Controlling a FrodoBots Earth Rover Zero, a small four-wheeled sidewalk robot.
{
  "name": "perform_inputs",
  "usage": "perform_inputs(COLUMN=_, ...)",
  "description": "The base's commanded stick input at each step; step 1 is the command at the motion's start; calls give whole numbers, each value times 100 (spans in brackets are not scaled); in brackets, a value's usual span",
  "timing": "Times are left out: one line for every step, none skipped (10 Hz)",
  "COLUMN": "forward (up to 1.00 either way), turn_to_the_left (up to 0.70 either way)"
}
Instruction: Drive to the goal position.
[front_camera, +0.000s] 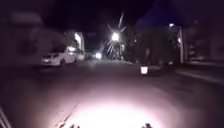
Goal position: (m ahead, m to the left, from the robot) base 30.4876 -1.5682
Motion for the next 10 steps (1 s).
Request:
perform_inputs(forward=70, turn_to_the_left=0)
perform_inputs(forward=70, turn_to_the_left=0)
perform_inputs(forward=70, turn_to_the_left=0)
perform_inputs(forward=70, turn_to_the_left=0)
perform_inputs(forward=70, turn_to_the_left=0)
perform_inputs(forward=70, turn_to_the_left=0)
perform_inputs(forward=70, turn_to_the_left=0)
perform_inputs(forward=70, turn_to_the_left=0)
perform_inputs(forward=70, turn_to_the_left=0)
perform_inputs(forward=70, turn_to_the_left=0)
